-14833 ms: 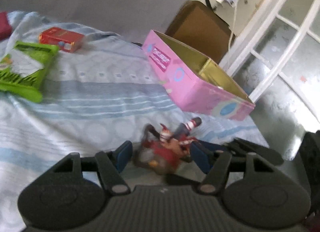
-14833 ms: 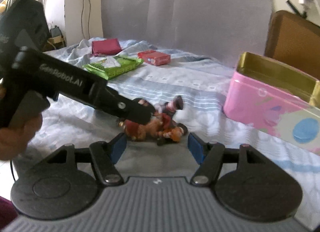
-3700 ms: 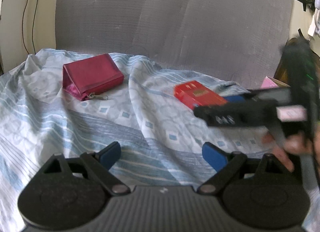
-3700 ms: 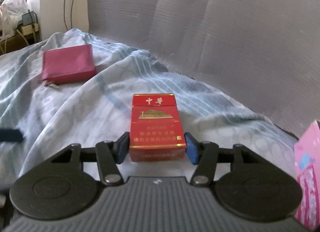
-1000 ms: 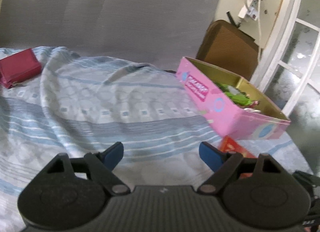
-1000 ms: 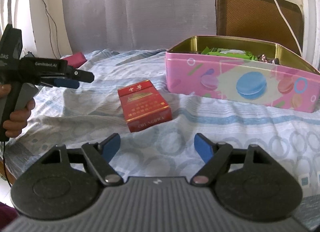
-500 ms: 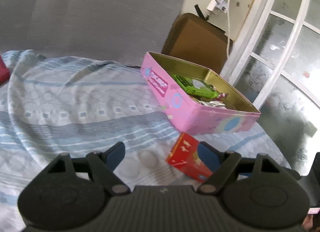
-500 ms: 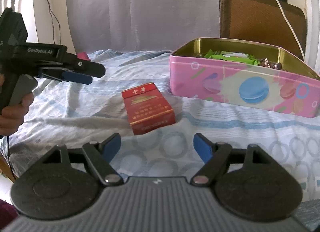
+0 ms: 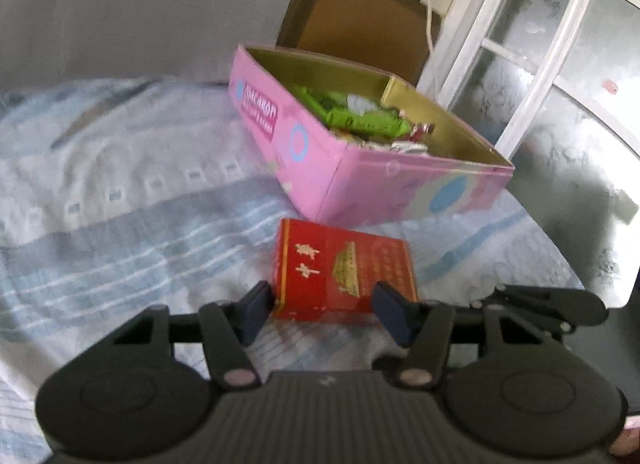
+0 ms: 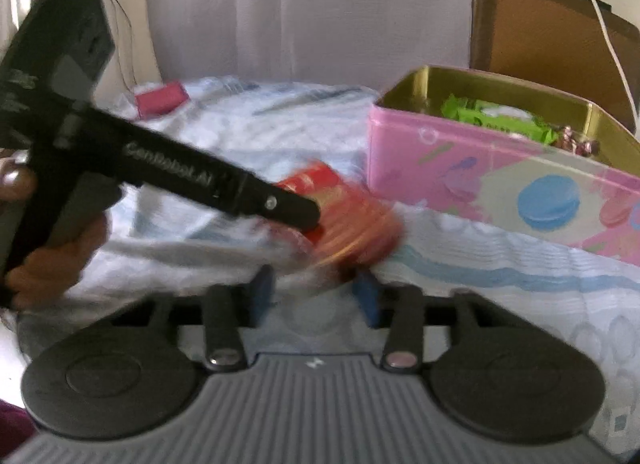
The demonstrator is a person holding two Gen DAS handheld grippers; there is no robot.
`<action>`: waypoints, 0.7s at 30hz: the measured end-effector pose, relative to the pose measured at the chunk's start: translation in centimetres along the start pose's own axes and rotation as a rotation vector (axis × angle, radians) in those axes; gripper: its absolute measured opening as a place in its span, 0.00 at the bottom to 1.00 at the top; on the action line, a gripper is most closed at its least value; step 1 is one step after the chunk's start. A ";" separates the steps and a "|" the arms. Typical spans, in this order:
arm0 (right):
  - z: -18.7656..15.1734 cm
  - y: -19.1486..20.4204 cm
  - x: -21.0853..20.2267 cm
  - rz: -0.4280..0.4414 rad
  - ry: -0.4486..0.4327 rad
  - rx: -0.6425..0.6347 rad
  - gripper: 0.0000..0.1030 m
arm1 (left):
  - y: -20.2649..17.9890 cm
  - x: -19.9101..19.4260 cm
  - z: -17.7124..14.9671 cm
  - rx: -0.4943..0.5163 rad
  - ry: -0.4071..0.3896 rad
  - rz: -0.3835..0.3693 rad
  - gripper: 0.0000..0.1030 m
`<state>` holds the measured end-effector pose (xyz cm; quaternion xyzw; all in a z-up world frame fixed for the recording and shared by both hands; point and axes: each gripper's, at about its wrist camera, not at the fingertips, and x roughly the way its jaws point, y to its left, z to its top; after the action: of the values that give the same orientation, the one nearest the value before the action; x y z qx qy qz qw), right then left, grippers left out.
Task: Organize rigid objects
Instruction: 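Grasp the red box with the left gripper while the right gripper releases it, then lower the red box into the pink tin and open the left gripper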
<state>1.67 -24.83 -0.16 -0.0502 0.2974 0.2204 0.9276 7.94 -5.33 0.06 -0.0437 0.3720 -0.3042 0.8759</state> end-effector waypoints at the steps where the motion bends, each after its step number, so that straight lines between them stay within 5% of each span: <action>1: 0.1 -0.1 0.0 -0.018 -0.007 0.000 0.37 | -0.3 -0.3 0.0 0.003 -0.003 -0.005 0.54; 7: 2.7 -2.4 -4.4 -0.042 -0.186 0.063 0.37 | -2.9 -3.4 4.0 0.055 -0.141 -0.078 0.54; 11: 5.3 -3.9 -5.1 -0.143 -0.257 0.012 0.38 | -5.3 -1.6 7.7 0.135 -0.171 -0.061 0.56; 15: 7.2 -7.0 -2.0 -0.194 -0.195 0.002 0.39 | -5.2 2.7 10.0 0.094 -0.119 -0.041 0.56; 21: 8.5 -11.6 2.9 -0.147 -0.060 0.105 0.38 | -3.6 8.1 12.1 0.003 -0.015 -0.010 0.64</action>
<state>13.42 -32.26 4.66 -0.0164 0.2763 0.1373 0.9511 18.73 -14.60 4.83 -0.0465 0.3650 -0.3088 0.8771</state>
